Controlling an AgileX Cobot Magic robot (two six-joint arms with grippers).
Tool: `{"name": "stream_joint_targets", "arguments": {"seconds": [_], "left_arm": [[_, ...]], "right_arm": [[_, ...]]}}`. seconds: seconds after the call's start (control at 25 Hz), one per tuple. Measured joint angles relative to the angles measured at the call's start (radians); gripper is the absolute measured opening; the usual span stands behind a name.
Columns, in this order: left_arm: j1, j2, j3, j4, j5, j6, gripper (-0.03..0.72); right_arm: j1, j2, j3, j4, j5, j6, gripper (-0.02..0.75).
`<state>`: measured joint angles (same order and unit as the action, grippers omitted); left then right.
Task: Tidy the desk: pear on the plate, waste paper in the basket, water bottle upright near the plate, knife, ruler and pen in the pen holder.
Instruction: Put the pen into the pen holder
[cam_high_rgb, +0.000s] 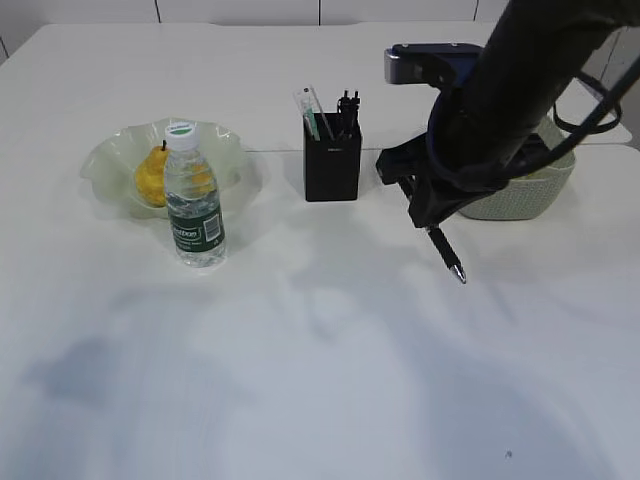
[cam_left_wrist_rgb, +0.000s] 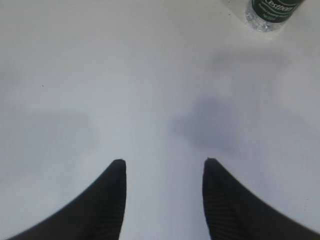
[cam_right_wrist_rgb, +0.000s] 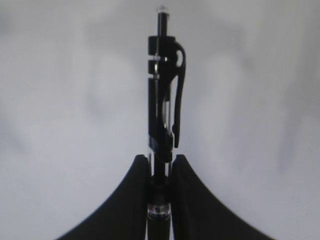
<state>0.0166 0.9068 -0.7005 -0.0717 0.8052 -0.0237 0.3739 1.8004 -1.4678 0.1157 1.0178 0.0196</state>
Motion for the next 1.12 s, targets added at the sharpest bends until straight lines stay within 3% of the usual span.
{"name": "stream_joint_targets", "arguments": {"seconds": [0.24, 0.6, 1.12], "left_arm": [[0.000, 0.000, 0.000, 0.000, 0.032, 0.000, 0.348], [0.000, 0.000, 0.000, 0.000, 0.046, 0.000, 0.348], [0.000, 0.000, 0.000, 0.000, 0.048, 0.000, 0.348]], "right_arm": [[0.000, -0.025, 0.032, 0.000, -0.238, -0.008, 0.071], [0.000, 0.046, 0.034, -0.016, -0.749, -0.009, 0.071], [0.000, 0.228, 0.029, -0.026, -1.195, -0.020, 0.071]]}}
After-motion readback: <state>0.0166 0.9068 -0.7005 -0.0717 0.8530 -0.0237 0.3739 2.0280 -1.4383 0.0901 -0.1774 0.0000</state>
